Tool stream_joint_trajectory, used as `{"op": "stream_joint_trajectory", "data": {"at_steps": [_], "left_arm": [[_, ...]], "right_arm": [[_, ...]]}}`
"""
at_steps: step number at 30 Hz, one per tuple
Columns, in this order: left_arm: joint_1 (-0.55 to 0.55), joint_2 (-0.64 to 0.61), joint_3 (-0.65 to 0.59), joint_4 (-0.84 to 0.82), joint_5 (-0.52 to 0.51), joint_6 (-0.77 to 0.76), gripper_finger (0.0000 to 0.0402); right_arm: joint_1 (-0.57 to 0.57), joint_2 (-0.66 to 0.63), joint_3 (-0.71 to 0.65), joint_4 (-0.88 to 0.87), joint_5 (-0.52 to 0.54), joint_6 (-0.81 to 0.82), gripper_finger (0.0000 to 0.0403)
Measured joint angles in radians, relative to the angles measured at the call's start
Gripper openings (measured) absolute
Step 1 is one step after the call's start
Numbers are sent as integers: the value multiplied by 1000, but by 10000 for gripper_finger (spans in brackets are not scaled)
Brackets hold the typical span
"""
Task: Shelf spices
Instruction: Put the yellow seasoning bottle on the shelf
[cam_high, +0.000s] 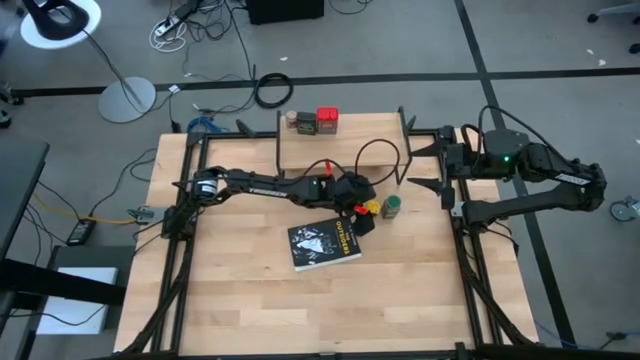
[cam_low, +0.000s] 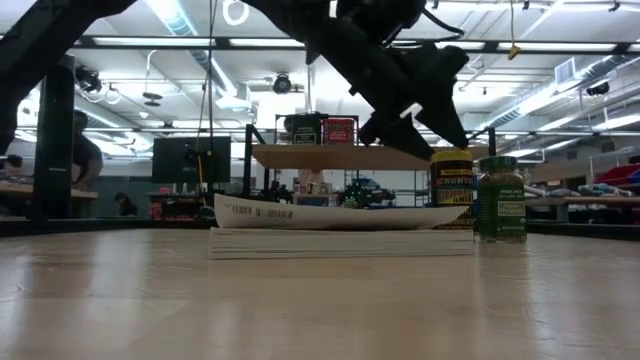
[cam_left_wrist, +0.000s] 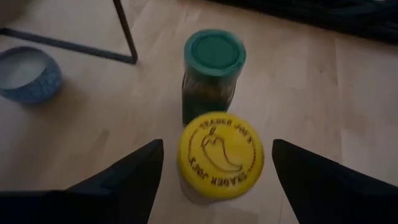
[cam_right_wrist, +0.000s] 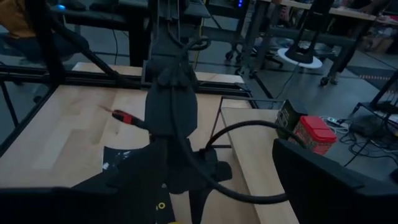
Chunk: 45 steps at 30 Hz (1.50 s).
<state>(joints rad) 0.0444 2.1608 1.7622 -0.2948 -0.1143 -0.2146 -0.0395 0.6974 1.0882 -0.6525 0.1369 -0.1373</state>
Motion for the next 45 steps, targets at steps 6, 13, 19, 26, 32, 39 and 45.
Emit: {"op": "stream_joint_trajectory", "data": {"at_steps": [6,13,19,26,32,39,45], "left_arm": [[-1,18,0,22,2,-1,305],[-1,42,0,34,26,-3,305],[-3,64,-1,66,41,-3,301],[-2,62,-1,81,41,-2,251],[-2,62,-1,89,41,0,217],[-2,62,-1,94,37,0,218],[-11,62,39,56,21,1,218]], "right_arm": [[0,1,0,-4,0,12,291],[0,2,0,-6,1,12,291],[0,2,0,-6,1,12,291],[0,3,0,-8,1,12,291],[0,3,0,-8,1,13,291],[0,2,0,-8,1,14,291],[0,0,0,-9,1,13,290]]}}
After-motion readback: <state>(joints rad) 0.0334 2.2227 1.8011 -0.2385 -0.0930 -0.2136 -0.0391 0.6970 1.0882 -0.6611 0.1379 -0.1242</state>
